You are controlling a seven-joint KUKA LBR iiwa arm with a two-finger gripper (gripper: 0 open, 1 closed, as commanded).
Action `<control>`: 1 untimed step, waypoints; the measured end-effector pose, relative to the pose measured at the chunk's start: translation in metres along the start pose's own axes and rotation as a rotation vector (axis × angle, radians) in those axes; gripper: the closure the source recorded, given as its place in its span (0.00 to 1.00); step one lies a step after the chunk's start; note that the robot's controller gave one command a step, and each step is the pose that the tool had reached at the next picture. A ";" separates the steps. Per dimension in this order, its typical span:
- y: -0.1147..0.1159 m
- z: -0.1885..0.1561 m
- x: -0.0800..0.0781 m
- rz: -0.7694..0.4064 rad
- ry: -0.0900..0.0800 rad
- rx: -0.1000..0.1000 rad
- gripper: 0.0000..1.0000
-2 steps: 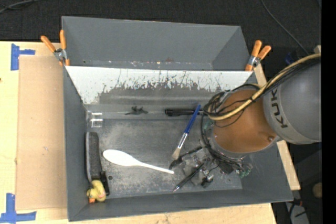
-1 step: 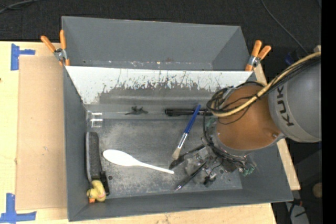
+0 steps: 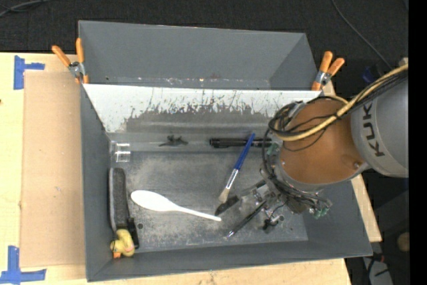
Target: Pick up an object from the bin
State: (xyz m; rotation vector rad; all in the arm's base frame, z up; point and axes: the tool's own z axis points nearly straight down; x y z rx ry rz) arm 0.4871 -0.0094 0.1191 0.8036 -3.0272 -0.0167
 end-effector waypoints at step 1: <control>0.001 -0.023 0.000 0.000 -0.001 0.000 1.00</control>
Offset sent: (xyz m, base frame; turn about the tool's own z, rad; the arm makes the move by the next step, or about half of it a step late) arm 0.0005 0.0001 0.0503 0.0003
